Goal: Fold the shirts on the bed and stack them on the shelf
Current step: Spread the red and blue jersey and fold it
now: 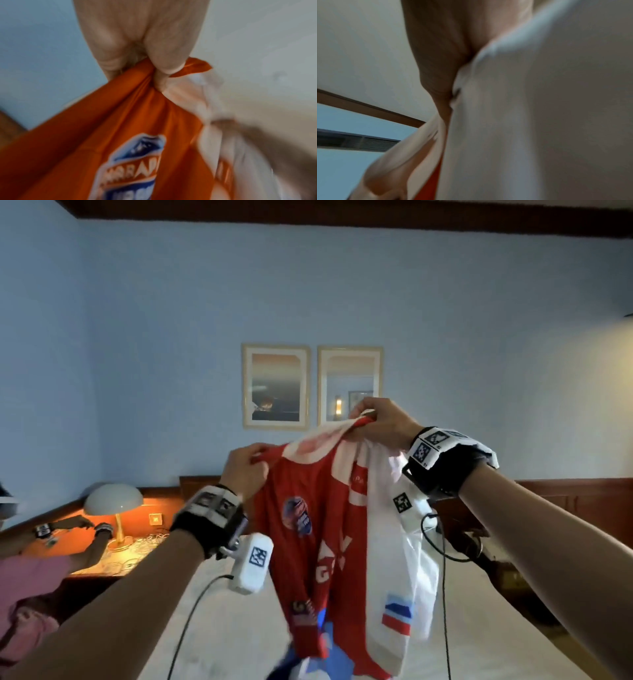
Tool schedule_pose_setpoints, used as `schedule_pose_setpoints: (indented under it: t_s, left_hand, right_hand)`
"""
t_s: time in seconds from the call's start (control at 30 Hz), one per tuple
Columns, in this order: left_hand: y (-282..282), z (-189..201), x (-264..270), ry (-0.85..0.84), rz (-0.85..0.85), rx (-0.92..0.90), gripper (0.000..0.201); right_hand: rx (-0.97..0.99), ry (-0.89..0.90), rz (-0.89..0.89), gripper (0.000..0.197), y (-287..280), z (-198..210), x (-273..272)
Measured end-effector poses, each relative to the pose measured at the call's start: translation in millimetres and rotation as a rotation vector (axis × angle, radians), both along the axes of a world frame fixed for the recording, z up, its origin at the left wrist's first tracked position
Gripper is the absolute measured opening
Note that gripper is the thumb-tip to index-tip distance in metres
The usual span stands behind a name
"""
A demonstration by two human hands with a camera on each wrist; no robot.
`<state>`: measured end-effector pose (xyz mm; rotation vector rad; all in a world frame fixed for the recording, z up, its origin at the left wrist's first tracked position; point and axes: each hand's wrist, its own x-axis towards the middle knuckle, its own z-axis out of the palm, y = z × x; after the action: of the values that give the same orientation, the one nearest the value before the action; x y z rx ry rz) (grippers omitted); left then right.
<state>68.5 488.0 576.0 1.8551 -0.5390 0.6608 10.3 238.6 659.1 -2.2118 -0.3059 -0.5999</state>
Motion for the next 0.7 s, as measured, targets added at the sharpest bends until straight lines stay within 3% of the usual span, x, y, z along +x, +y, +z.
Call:
schedule_pose_setpoints:
  t_s: [0.07,0.2,0.3,0.4,0.47,0.53,0.7]
  left_hand:
    - [15,13,-5,0.016,-0.012,-0.162,0.031]
    - [40,29,-1,-0.046,0.030,-0.092,0.021]
    - [54,30,1,0.010,0.091,-0.201,0.015]
    - [67,33,1,0.131,0.047,-0.232,0.016]
    - [78,33,6,0.232,0.036,-0.192,0.045]
    - [82,34,8,0.284,0.001,-0.191,0.055]
    - [78,37,5,0.338,-0.068,-0.213,0.030]
  right_hand:
    - [-0.068,0.093,-0.049,0.035,-15,-6,-3]
    - [-0.197,0.169,-0.176,0.026,-31,-23,-2]
    - [-0.128,0.140,-0.215,0.019,-40,-27,-2]
    - [0.025,0.121,-0.146,0.015,-51,-24,-1]
    - [0.096,0.111,-0.124,0.015,-55,-22,1]
    - [0.172,0.059,-0.086,0.011,-55,-23,4]
    - [0.161,-0.125,-0.068,0.017,-47,-25,12]
